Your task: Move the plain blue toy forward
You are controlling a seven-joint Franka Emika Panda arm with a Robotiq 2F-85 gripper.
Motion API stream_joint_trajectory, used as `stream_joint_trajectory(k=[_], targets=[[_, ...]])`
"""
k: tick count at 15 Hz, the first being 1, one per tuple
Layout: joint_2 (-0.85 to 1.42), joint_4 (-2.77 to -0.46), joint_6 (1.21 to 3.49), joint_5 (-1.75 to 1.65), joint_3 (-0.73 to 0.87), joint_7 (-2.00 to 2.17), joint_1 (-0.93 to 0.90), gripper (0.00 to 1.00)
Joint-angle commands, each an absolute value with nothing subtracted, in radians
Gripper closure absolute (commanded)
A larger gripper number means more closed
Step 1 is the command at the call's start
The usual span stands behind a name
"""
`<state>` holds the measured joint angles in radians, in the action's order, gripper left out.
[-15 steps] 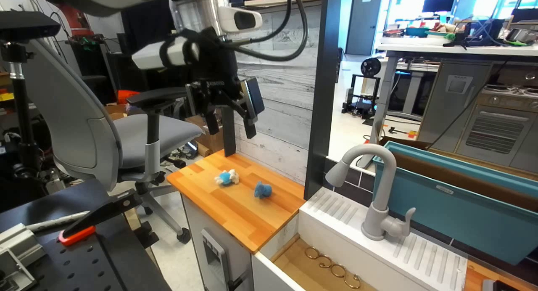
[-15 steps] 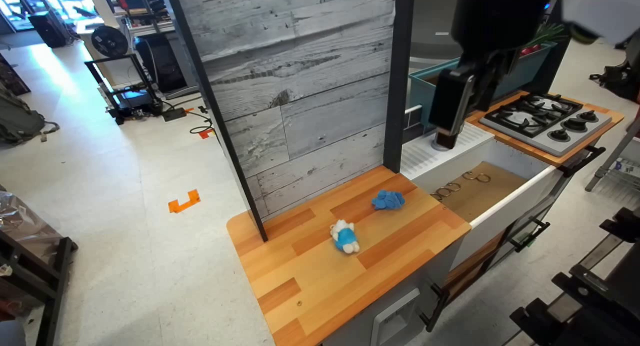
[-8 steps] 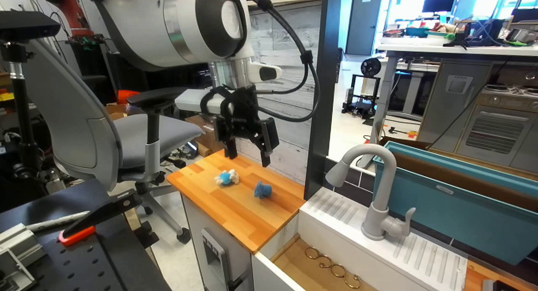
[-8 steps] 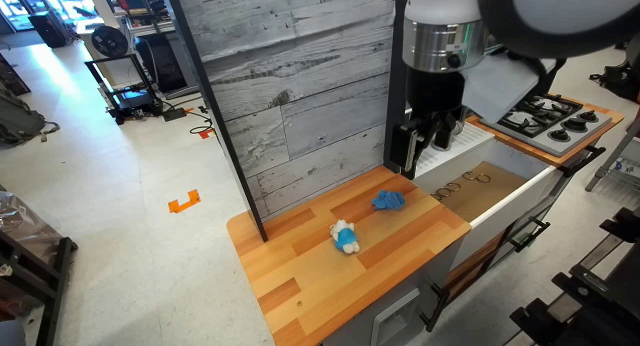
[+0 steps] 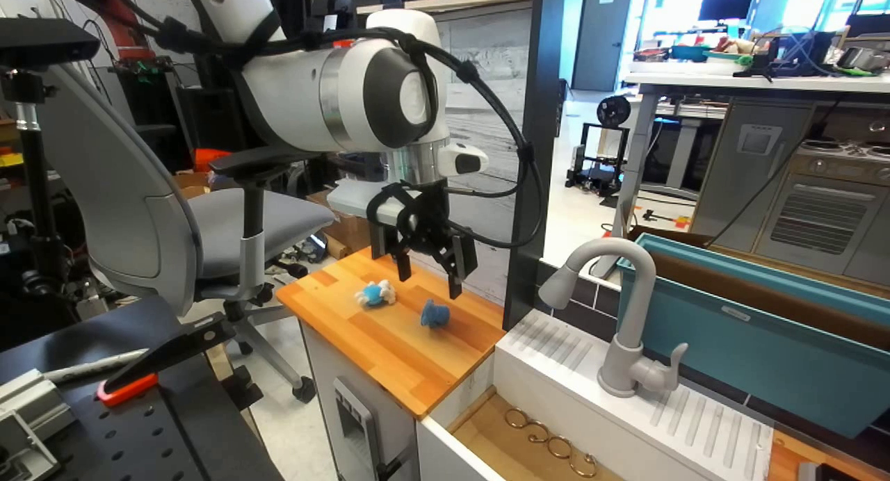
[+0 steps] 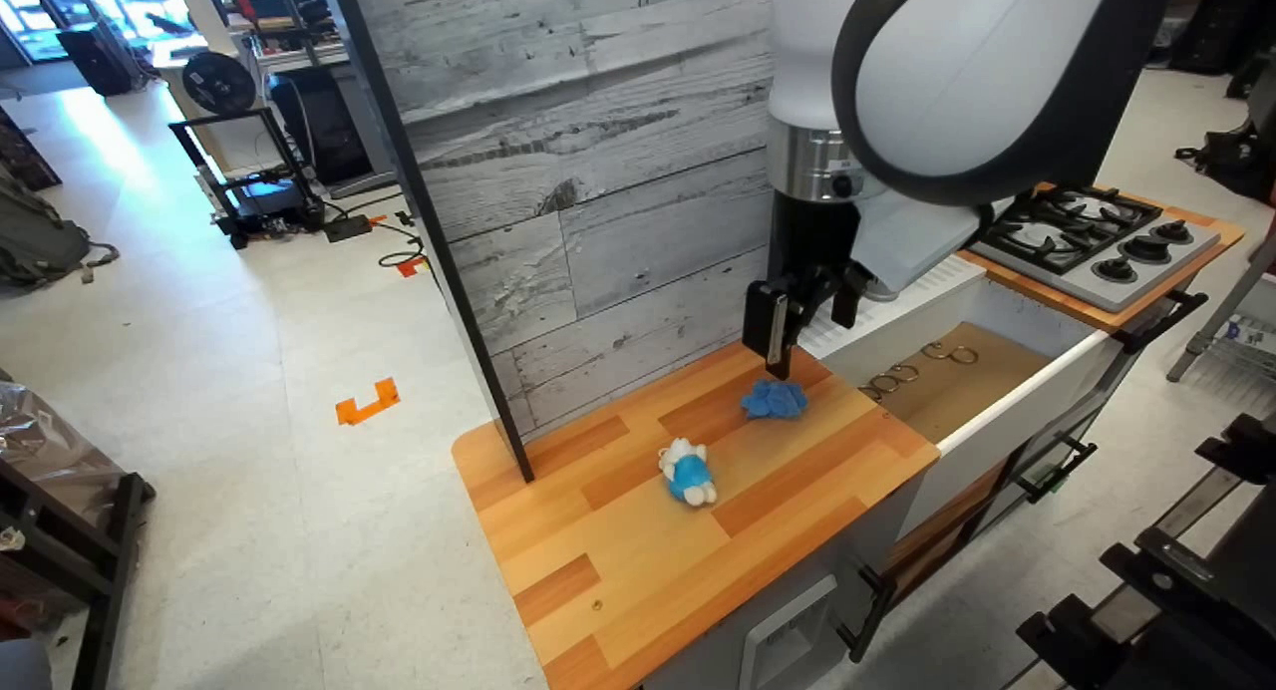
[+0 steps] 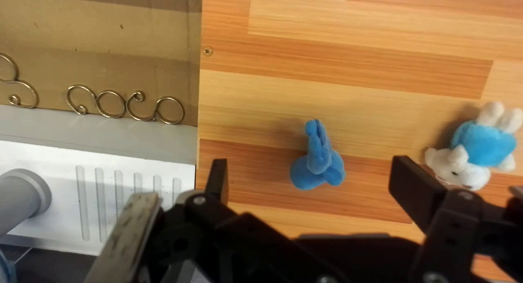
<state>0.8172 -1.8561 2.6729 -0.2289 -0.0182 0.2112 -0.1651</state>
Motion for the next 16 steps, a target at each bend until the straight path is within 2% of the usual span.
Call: stream_joint_trajectory(k=[1, 8, 9, 10, 16], targets=[[0.909, -1.75, 2.658, -0.18, -0.011, 0.157, -0.166, 0.0], [1.045, -1.611, 2.63, -0.154, -0.026, 0.114, -0.165, 0.0], [1.06, -1.594, 2.627, -0.151, -0.029, 0.106, -0.165, 0.18], [1.075, -1.577, 2.621, -0.15, -0.033, 0.094, -0.162, 0.28], [1.121, -1.512, 2.561, -0.164, -0.03, 0.056, -0.175, 0.73]])
